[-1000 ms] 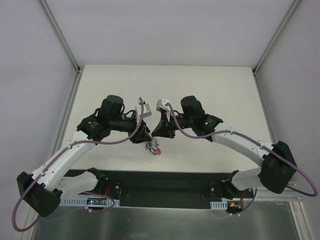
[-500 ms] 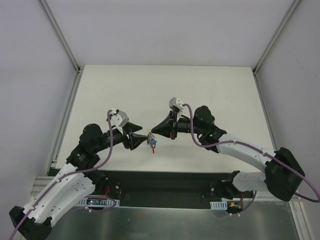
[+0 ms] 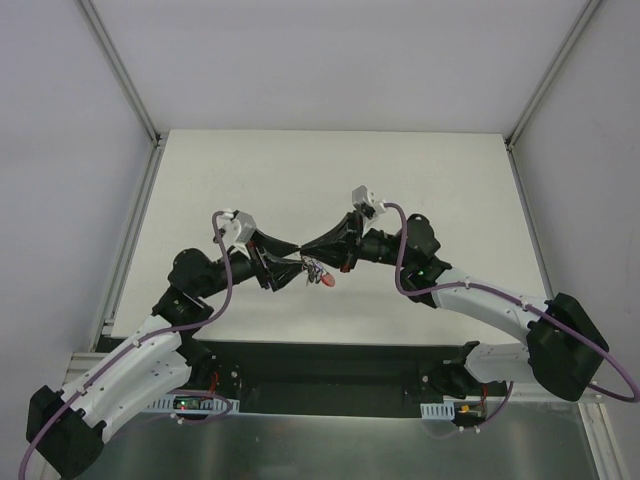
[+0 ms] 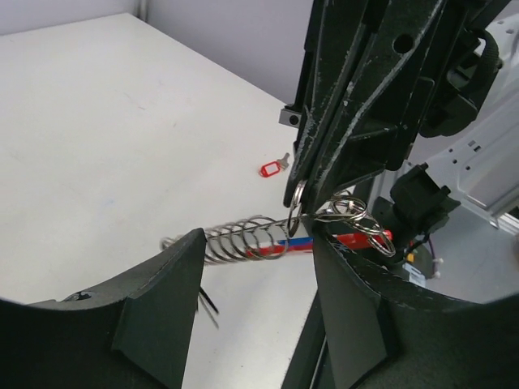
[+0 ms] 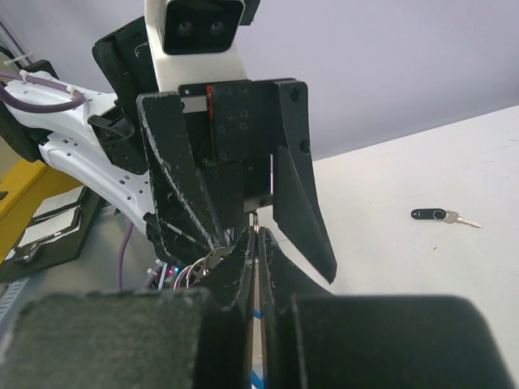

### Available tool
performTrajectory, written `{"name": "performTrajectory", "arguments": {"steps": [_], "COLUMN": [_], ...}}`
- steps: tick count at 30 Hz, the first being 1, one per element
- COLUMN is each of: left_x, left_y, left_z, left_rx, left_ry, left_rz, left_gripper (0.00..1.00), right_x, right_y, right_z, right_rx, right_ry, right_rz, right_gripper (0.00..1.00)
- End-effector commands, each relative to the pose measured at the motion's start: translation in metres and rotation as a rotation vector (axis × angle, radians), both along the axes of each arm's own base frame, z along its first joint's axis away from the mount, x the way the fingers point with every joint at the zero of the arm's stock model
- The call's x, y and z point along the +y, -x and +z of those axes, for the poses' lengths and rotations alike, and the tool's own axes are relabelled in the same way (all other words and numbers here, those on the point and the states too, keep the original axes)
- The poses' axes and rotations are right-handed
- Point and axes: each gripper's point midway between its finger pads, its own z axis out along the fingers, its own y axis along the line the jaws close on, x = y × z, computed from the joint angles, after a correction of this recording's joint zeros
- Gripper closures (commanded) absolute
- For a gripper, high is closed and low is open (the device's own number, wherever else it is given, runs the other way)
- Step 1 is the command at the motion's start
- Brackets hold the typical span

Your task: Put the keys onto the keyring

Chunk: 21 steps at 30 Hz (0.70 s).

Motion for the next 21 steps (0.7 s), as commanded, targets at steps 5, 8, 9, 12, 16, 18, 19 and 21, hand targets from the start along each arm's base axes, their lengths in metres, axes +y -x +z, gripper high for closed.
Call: {"name": "performTrajectory", "arguments": {"steps": [5,8,9,12,16,18,19,21], "left_x": [-0.016,-0.005,0.0,0.01,0.019,0.02,0.02,0.019], "left_y": [0.023,0.018,0.02,0.016,0.012,0.012,0.012,0.012], "left_z": [0.034,0.036,0.039,0.04,0.04,0.043,0.044,0.045], "left_rx": [-0.113,-0.139,-0.155,-0.164,-0.165,-0.172,-0.174,-0.174], "left_ry": [0.088,0.092,0.101,0.095,0.082,0.086,0.089,0.09], "left_rz": [-0.11,-0.031,-0.013,0.051,0.106,0.114,0.113,0.104], "left_gripper": [0.44,0.46,0.47,0.51,0.53,0.54,0.55,0.55], "right_x": [-0.002,-0.004,-0.005,-0.006,-0.008,-0.009,-0.009,-0.01], "right_y": [0.005,0.005,0.005,0.004,0.005,0.006,0.006,0.007], "right_z": [0.028,0.027,0.027,0.027,0.028,0.028,0.028,0.03], "right_rx": [-0.059,-0.061,-0.061,-0.063,-0.066,-0.067,-0.065,-0.069], "right_ry": [-0.11,-0.107,-0.104,-0.103,-0.101,-0.103,-0.102,-0.107], "right_rz": [-0.013,-0.022,-0.024,-0.029,-0.025,-0.025,-0.025,-0.027], "right_gripper": [0.99,0.99,0.99,0.99,0.99,0.99,0.99,0.98]}}
